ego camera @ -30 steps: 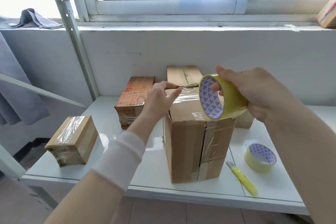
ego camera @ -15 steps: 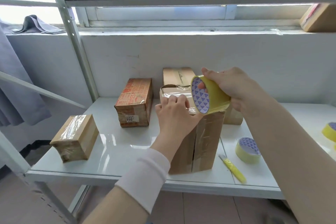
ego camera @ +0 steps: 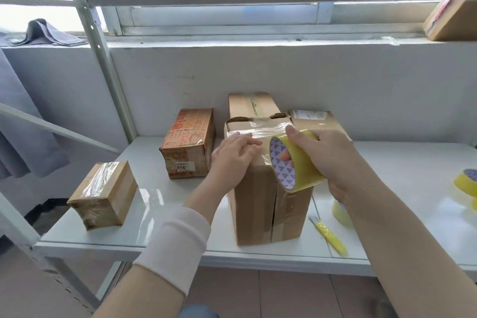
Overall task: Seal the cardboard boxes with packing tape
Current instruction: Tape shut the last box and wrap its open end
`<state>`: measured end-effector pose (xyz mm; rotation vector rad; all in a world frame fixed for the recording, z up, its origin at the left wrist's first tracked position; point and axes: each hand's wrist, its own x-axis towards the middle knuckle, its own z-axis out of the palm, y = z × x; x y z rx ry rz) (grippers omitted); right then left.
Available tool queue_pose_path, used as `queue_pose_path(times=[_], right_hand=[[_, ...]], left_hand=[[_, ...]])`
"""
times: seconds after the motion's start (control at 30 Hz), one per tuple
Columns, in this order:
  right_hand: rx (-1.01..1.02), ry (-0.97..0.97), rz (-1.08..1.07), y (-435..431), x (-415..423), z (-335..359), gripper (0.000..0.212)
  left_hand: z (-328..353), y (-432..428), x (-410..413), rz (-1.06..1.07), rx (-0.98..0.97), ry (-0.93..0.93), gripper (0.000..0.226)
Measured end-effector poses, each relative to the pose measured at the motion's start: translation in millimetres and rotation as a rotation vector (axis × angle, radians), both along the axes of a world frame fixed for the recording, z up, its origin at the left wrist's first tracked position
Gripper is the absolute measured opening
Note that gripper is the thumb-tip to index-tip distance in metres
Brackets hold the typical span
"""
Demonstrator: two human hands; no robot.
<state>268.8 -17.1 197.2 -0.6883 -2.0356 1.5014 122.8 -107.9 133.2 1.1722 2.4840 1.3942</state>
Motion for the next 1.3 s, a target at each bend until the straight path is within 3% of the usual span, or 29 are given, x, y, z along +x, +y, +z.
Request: queue_pose_path(times=[0.4, 0.67, 0.77, 0.9, 1.0, 1.13, 1.3], right_hand=[[-0.008, 0.016, -0.072, -24, 8, -33, 0.028], [-0.106, 0.075, -0.130, -37, 8, -81, 0.031], [-0.113, 0.083, -0.115, -33, 9, -83, 0.028], [-0.090, 0.078, -0.041, -30, 11, -84, 0.031], [-0.050, 0.161, 0.008, -38, 22, -98, 0.033], [-0.063, 0.209, -0.065, -45, 29, -117, 0.011], [-0.213, 0.114, -0.125, -52, 33, -141, 0.028]], left_hand=[[14, 17, -4, -0.013, -0.234, 0.045, 0.031], [6, 17, -4, 0.046, -0.150, 0.024, 0.030], [7, 13, -2, -0.067, -0.056, -0.023, 0.044], [7, 11, -9, -0.133, -0.268, 0.115, 0.047], [5, 15, -15, -0.100, -0.238, 0.082, 0.042], [4, 19, -17, -0.089, -0.184, 0.049, 0.034], [-2, 17, -18, -0.088, -0.155, 0.045, 0.032]])
